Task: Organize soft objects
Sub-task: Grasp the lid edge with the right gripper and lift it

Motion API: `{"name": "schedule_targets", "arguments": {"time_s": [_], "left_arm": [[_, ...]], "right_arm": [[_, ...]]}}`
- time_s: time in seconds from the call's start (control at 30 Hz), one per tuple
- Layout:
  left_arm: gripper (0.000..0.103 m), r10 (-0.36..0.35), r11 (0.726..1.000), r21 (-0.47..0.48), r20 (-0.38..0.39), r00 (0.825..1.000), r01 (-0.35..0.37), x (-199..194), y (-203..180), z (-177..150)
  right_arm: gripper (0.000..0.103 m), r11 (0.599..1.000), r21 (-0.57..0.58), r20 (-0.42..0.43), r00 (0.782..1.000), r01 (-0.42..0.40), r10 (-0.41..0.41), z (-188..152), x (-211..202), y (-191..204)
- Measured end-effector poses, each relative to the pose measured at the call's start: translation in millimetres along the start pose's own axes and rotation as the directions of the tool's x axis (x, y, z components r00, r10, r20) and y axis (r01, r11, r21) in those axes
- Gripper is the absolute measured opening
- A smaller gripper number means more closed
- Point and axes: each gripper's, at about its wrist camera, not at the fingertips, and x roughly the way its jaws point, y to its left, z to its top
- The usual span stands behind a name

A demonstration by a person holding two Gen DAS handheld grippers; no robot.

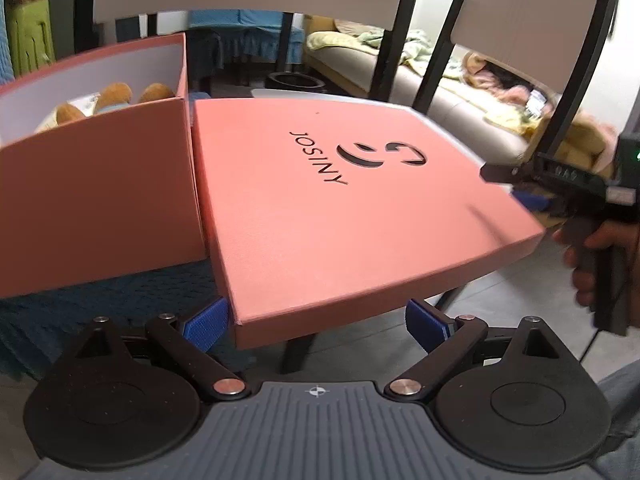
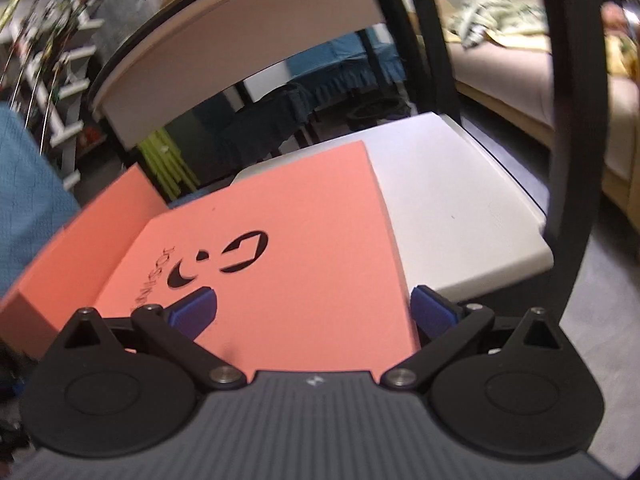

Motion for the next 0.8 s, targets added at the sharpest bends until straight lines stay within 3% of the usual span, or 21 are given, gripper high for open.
{"name": "schedule_targets", "arguments": {"time_s": [0.17, 0.3, 0.43, 0.5, 0.6, 0.8], "left_arm": [[0.097, -0.129, 0.970, -0.210, -0.033, 0.991, 0.119, 12.3, 44.6, 8.8], [0.097, -0.201, 0.941, -0.293, -0.091, 0.975, 0.167, 35.6, 64.6, 8.7], [0.097, -0.230, 0.934, -0.301, -0.088, 0.969, 0.194, 47.5, 67.1, 9.7], [0.094, -0.240, 0.928, -0.313, -0.080, 0.967, 0.204, 50.9, 67.7, 11.7], [0.091, -0.234, 0.920, -0.338, -0.070, 0.970, 0.198, 52.1, 69.7, 15.8], [0.087, -0.253, 0.903, -0.353, 0.024, 0.967, 0.245, 29.1, 67.2, 27.0]], "right_arm": [[0.103, 0.996, 0.089, -0.005, 1.000, 0.001, -0.001, 4.0, 3.1, -16.4], [0.103, 0.984, 0.180, -0.060, 0.998, -0.014, 0.025, 1.9, 15.4, -36.1], [0.102, 0.957, 0.285, -0.104, 0.991, -0.049, 0.082, -5.5, 24.9, -53.0], [0.089, 0.930, 0.355, -0.106, 0.984, -0.096, 0.141, -7.7, 28.5, -59.7], [0.078, 0.931, 0.345, -0.094, 0.982, -0.120, 0.162, -3.2, 27.7, -54.3], [0.073, 0.939, 0.309, -0.039, 0.985, -0.148, 0.168, 9.1, 14.4, -44.5]]}}
